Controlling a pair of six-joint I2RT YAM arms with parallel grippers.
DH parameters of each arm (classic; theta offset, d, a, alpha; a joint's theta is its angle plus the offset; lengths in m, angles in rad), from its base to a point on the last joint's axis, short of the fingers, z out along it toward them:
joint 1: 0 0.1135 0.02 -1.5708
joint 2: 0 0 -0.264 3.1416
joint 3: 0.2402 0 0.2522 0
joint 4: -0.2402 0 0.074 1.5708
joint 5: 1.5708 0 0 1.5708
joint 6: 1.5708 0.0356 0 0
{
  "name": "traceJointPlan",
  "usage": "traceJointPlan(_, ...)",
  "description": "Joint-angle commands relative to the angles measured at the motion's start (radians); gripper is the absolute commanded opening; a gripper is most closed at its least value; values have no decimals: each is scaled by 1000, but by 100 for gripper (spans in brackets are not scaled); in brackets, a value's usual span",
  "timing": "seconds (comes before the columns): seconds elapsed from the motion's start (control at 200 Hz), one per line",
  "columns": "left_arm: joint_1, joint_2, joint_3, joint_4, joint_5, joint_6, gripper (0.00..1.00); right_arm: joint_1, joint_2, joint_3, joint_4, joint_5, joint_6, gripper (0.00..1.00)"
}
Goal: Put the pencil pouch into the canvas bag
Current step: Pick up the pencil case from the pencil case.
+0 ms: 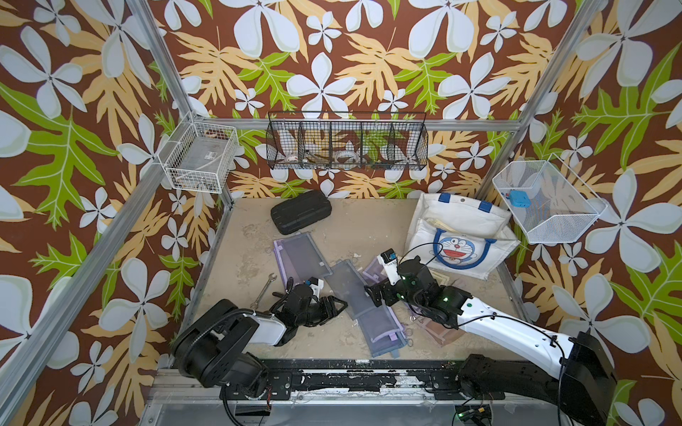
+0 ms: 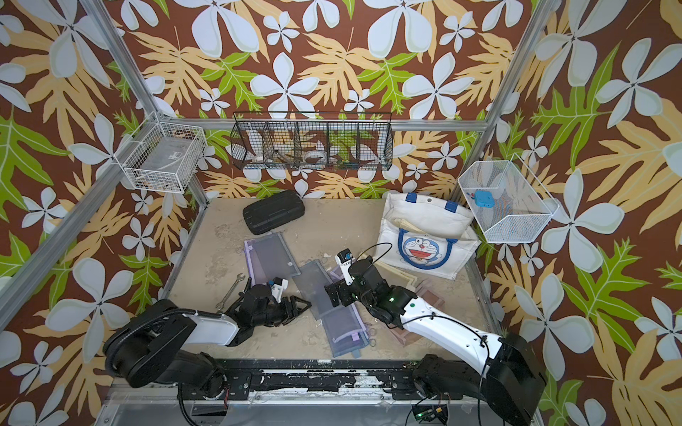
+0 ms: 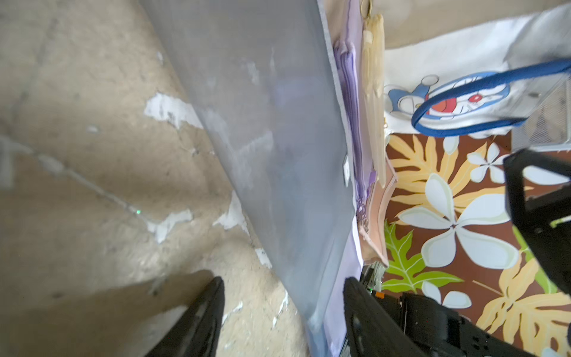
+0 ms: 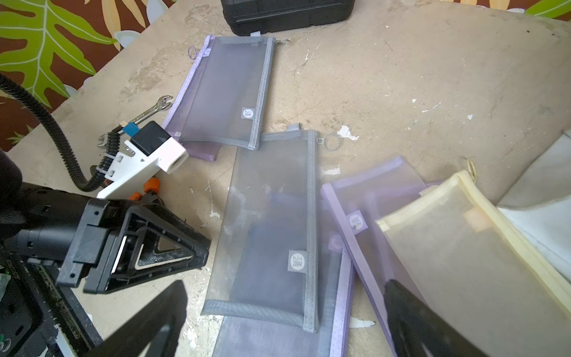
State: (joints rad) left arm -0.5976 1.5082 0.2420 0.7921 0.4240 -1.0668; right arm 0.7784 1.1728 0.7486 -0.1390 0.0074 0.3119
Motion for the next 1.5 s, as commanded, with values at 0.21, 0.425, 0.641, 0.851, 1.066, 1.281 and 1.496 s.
traceJointPlan(0.21, -34, 243, -14, 414, -46, -205, 24, -1, -52, -44, 17, 54, -1, 100)
traceJointPlan(0.425, -34, 314, -46, 576, -29, -259, 0, -1, -87, -64, 13, 51, -20, 99)
traceJointPlan(0.641, -36, 174, -99, 520, 5, -208, 0, -6, -124, -54, -25, 9, -4, 100)
traceJointPlan(0.851, -75, -154, -17, 61, 60, 65, 0, -220, -162, -44, -73, -332, 125, 100)
traceJointPlan(1.066, -121, -425, 277, -533, 13, 501, 0, -235, -211, 16, -72, -482, 149, 100)
traceJointPlan(1.281, -123, -534, 437, -752, 97, 747, 0, -336, -273, -71, 238, -762, 435, 100)
traceJointPlan(1.496, -136, -692, 432, -748, 168, 891, 0, -375, -282, -109, 404, -881, 569, 100)
